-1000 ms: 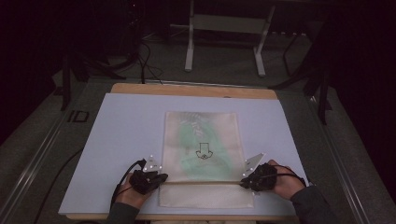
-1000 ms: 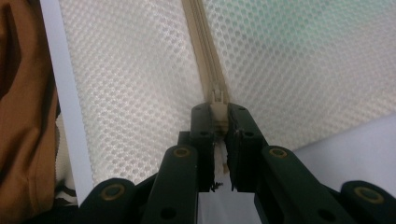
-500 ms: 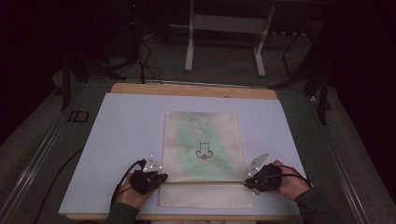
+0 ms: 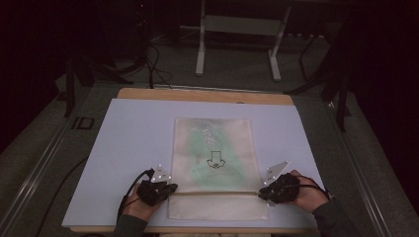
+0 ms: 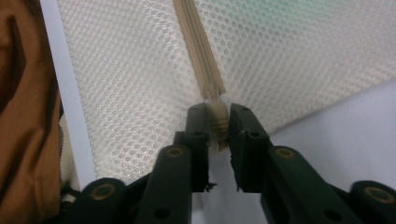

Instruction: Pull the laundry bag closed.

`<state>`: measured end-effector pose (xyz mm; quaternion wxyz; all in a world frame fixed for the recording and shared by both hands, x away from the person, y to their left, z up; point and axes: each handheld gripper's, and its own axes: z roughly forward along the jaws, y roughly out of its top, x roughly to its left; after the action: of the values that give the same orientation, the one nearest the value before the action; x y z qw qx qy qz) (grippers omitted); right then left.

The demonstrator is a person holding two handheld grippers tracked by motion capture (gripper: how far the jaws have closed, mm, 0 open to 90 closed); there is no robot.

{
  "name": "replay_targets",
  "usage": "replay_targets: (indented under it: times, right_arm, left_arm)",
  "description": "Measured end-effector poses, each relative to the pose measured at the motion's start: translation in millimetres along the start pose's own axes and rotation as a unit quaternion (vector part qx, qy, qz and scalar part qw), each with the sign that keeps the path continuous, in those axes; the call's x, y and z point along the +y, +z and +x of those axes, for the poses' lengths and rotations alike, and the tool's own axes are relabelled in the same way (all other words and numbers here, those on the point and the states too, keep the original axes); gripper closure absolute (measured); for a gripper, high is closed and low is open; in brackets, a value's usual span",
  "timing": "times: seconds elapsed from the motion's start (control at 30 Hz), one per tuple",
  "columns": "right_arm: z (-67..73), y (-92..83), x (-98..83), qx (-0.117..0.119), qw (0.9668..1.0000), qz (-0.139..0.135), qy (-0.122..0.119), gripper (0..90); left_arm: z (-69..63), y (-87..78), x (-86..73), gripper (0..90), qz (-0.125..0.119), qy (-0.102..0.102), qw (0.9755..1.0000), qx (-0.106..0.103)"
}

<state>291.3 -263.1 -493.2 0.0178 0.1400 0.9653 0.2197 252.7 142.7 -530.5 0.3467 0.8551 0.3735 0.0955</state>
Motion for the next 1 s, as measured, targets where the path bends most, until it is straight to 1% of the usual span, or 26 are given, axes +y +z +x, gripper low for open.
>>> replay_targets:
  times: [0.1,0.3,0.33,0.53,0.57,0.6,0.7,0.73,0.77,0.93,1.0]
  right_arm:
    - [-1.0,-3.1,-3.9,-0.003,0.9999,-0.011,0.007,76.3]
    - [-3.3,-8.2,-7.9,-0.01,0.9995,-0.026,0.017,74.9]
    - [-3.6,-9.0,-8.5,-0.013,0.9992,-0.029,0.024,74.8]
    - [-6.4,-13.8,-13.3,-0.026,0.9979,-0.045,0.04,74.5]
    - [-6.4,-14.4,-14.3,-0.029,0.9973,-0.048,0.047,74.5]
    - [-7.0,-14.7,-15.2,-0.031,0.9971,-0.05,0.048,74.5]
    - [-7.9,-14.8,-18.6,-0.038,0.9954,-0.062,0.062,74.5]
    - [-7.9,-14.8,-18.6,-0.038,0.9954,-0.062,0.062,74.5]
    - [-8.3,-14.3,-20.4,-0.043,0.9946,-0.065,0.069,74.5]
    - [-9.1,-13.2,-24.0,-0.049,0.9922,-0.078,0.084,74.0]
    - [-9.6,-12.7,-24.8,-0.05,0.9918,-0.08,0.086,73.9]
  left_arm:
    - [-1.2,0.2,0.3,89.2,0.0,0.001,1.0,0.004]
    - [0.7,-0.1,-0.3,89.0,-0.001,-0.005,1.0,-0.001]
    - [0.8,-0.1,-0.3,89.0,-0.002,-0.006,1.0,-0.001]
    - [0.8,-0.3,-0.4,88.9,-0.003,-0.009,1.0,-0.002]
    - [0.6,-0.2,-0.4,88.9,-0.003,-0.009,1.0,-0.002]
    - [0.2,-0.4,-0.1,88.9,-0.002,-0.008,1.0,0.0]
    - [-0.2,-0.4,0.2,88.8,-0.001,-0.007,1.0,0.0]
    - [-0.2,-0.4,0.2,88.8,-0.001,-0.007,1.0,0.0]
    - [0.2,-0.6,0.3,88.8,0.0,-0.007,1.0,0.0]
    - [-0.2,-0.6,0.3,88.7,-0.002,-0.006,1.0,0.001]
    - [-0.4,-0.6,0.3,88.6,-0.002,-0.005,1.0,0.001]
